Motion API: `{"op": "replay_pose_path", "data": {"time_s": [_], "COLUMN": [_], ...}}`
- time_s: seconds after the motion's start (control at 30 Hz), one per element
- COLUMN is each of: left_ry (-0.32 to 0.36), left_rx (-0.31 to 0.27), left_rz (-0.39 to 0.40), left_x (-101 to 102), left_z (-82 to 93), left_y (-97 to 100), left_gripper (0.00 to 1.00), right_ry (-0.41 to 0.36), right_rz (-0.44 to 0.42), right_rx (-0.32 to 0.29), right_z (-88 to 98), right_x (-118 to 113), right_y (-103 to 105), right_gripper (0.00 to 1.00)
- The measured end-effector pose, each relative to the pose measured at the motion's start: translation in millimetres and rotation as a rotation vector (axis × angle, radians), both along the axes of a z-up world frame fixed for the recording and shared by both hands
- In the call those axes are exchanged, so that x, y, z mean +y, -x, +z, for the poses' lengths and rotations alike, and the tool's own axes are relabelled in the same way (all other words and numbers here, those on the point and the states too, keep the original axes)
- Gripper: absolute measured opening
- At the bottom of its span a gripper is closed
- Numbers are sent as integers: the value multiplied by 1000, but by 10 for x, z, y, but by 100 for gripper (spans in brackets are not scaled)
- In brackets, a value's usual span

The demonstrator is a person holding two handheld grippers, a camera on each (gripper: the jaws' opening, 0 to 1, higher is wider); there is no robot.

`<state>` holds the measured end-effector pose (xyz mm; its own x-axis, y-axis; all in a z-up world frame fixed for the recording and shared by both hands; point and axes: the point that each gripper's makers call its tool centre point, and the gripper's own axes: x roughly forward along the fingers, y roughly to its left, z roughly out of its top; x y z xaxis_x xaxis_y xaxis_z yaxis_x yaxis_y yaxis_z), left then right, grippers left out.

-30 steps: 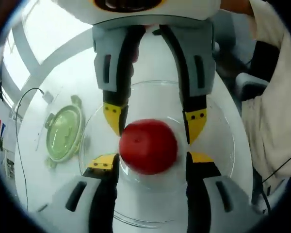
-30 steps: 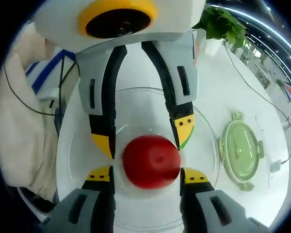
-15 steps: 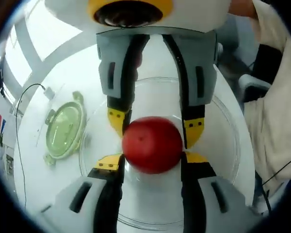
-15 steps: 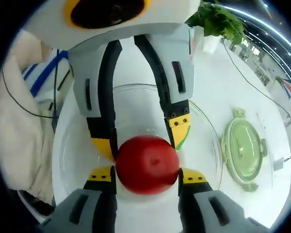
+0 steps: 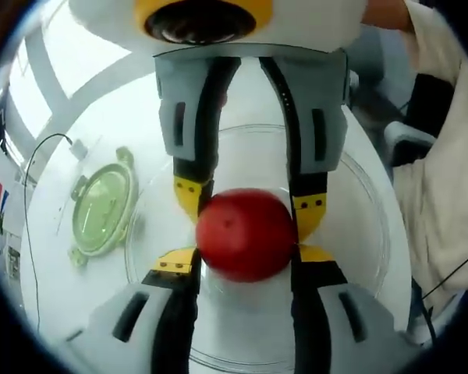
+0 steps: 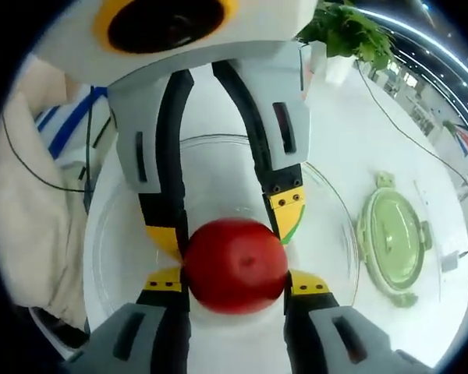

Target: Open container latches remove lid place lid upside down on tabletop take tomato from container place on tabletop

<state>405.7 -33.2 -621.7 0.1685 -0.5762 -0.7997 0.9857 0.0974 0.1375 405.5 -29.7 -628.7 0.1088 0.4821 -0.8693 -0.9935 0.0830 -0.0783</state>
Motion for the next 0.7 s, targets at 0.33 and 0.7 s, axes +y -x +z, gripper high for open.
{"op": "replay_pose_path", "data": {"time_s": [0.33,0.7], "left_ry": [-18,-14], "left_rx": [-20,-70], "left_rz": [-8,-20], "left_x": [-12,3], "left_z": [40,311], "left_y": [12,17], "left_gripper": [35,35], "right_ry": [3,-6], "right_rz": [-15,-24], "right_rx": [4,-24], "right_z": [29,285], "right_x": [-31,-22], "right_y": [-20,-29], "right_gripper": [42,41]}}
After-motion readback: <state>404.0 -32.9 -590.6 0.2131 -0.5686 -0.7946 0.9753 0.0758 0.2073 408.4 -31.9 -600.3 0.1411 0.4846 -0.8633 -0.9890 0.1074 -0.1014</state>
